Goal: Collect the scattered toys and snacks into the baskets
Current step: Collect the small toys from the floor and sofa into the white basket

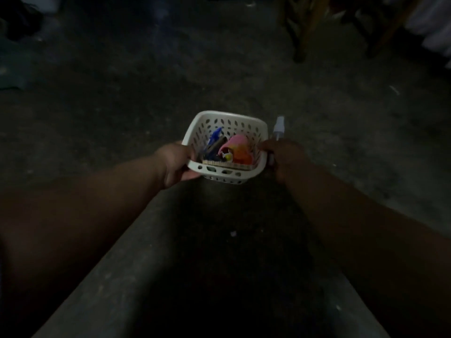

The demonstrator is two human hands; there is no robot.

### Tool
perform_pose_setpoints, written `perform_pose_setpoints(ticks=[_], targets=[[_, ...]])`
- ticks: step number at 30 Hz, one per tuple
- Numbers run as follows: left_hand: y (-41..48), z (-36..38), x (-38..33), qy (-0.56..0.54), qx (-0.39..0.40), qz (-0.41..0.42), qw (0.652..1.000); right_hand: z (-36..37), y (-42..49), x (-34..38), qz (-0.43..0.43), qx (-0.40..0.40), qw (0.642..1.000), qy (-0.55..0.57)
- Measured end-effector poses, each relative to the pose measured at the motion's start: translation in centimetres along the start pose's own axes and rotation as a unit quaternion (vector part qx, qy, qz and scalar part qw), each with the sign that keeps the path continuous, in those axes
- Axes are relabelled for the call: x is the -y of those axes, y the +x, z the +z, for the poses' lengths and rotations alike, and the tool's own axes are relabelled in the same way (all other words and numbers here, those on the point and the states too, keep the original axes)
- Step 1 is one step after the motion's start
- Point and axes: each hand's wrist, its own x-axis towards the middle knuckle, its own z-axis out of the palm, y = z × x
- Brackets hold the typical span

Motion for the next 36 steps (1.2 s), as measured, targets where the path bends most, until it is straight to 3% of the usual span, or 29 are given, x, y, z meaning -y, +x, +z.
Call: perform_pose_setpoints(ticks=[5, 9, 15, 21, 28, 36], targets=[[-9.3, 3.8, -6.8, 0.054, 0.031, -0.025, 0.998, -5.6, -9.4, 7.1, -0.013, -0.054, 0.998, -0.001], [-21.2, 8.1, -17.5, 0.139, 0.082, 0.004, 0.987, -11.3, -21.0, 17.0, -0.006, -0.122, 0.992, 0.028], [-32.7, 12.2, -26.6, 0.225, 0.124, 0.045, 0.965, -15.5, -33.9, 25.0, -0.052, -0.152, 0.982, 0.103], [-48.1, 15.7, -35.3, 0.296, 0.266, 0.134, 0.908, -19.2, -51.6, 31.6, -0.145, -0.243, 0.944, 0.171], [-61.7, 18.5, -35.6, 0.339, 0.409, 0.171, 0.83, -20.9, -70.1, 30.3, -0.197, -0.38, 0.877, 0.218], [-75.0, 21.6, -25.7, 0.397, 0.533, 0.123, 0.737, -22.6, -87.1, 19.8, -0.163, -0.505, 0.795, 0.294]])
